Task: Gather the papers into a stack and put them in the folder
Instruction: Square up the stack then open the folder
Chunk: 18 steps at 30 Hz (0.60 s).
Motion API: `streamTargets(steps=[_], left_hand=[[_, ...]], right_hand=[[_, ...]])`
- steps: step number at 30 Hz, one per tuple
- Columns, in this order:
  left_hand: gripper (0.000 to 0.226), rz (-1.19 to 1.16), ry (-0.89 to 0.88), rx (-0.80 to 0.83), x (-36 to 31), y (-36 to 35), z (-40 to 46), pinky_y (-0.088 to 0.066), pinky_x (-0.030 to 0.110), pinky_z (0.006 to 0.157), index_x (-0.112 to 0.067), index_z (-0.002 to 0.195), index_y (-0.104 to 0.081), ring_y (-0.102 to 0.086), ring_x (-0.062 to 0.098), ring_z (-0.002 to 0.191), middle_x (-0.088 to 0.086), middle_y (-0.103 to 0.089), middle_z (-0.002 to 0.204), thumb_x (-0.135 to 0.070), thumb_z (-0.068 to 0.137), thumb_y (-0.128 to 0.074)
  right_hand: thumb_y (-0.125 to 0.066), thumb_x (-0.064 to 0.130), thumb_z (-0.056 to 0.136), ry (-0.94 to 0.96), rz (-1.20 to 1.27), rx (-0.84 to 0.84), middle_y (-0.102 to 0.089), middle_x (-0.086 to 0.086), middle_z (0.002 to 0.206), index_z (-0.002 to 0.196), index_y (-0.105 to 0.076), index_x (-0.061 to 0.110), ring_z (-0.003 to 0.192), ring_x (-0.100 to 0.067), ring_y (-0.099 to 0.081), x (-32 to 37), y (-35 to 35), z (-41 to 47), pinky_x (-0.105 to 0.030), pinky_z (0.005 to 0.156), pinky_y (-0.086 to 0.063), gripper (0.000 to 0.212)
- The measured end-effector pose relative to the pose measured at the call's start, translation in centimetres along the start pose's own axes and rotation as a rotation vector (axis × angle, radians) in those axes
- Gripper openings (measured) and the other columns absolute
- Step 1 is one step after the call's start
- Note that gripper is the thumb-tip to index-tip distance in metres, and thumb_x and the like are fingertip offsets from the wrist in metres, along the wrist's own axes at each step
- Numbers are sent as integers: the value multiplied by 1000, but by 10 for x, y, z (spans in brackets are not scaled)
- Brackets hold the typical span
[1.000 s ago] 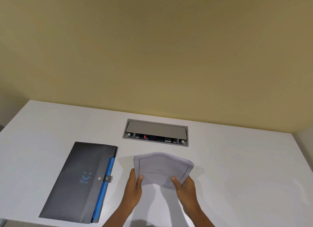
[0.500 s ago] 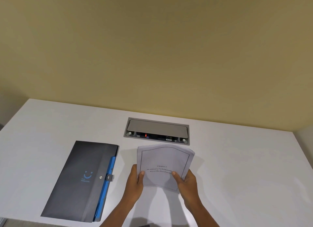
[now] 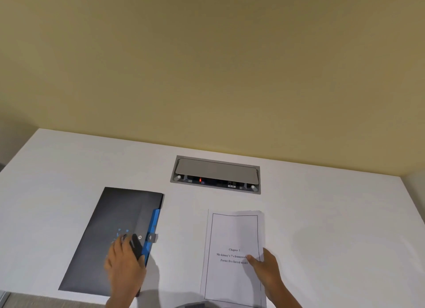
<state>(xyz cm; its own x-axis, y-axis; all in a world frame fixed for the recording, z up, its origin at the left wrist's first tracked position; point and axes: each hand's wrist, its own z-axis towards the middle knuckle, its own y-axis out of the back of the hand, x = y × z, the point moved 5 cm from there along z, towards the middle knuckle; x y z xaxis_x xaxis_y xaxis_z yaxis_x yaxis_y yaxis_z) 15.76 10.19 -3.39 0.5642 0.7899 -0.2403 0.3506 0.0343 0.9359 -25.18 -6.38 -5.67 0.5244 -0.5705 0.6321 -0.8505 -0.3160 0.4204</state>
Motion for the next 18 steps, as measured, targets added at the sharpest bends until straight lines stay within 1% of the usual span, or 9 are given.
streamTargets(steps=[1,3,5,8,11,14,18], left_hand=[[91,33,-6,35,8,-7,2,-41,65,102,-8,136,-45,-43,46,132,21,-50,140,-23,59,-91],[102,80,-15,84,17,-14,7,-39,67,101,-6,138,-43,-39,49,134,24,-47,142,-32,54,-93],[104,114,-22,112,19,-17,10,-40,67,99,-6,140,-42,-39,48,134,24,-46,142,-39,54,-91],[103,141,-10,143,20,-23,14,-41,65,100,-7,143,-37,-39,44,135,22,-42,145,-43,61,-87],[97,107,4,146,15,-26,14,-42,64,104,-8,146,-30,-40,42,138,21,-37,149,-34,70,-85],[92,81,31,153,11,-23,14,-42,62,106,-7,147,-28,-37,41,141,20,-35,152,-27,75,-81],[80,83,-10,181,5,-20,16,-44,59,107,0,148,-29,-34,43,142,23,-33,155,-14,82,-71]], right_hand=[[-78,16,88,-2,2,1,-79,-8,102,99,-74,16,98,-29,-75,0,1,-2,-44,88,-60,12],[-77,13,90,-1,15,2,-80,-1,102,102,-74,19,97,-23,-75,1,4,-6,-40,87,-60,13],[-76,12,91,-2,24,4,-80,1,104,104,-74,22,97,-20,-75,3,6,-9,-38,85,-59,16],[-75,10,93,2,47,20,-80,5,104,108,-75,22,98,-17,-75,7,8,-14,-31,79,-57,20],[-75,10,93,9,68,22,-81,6,105,111,-75,23,99,-16,-76,10,9,-18,-30,80,-58,22],[-76,10,93,10,89,18,-83,6,103,108,-76,24,97,-16,-78,13,12,-20,-35,85,-61,21],[-75,7,92,-1,132,7,-84,5,97,103,-78,26,92,-17,-80,16,19,-24,-38,85,-63,22]])
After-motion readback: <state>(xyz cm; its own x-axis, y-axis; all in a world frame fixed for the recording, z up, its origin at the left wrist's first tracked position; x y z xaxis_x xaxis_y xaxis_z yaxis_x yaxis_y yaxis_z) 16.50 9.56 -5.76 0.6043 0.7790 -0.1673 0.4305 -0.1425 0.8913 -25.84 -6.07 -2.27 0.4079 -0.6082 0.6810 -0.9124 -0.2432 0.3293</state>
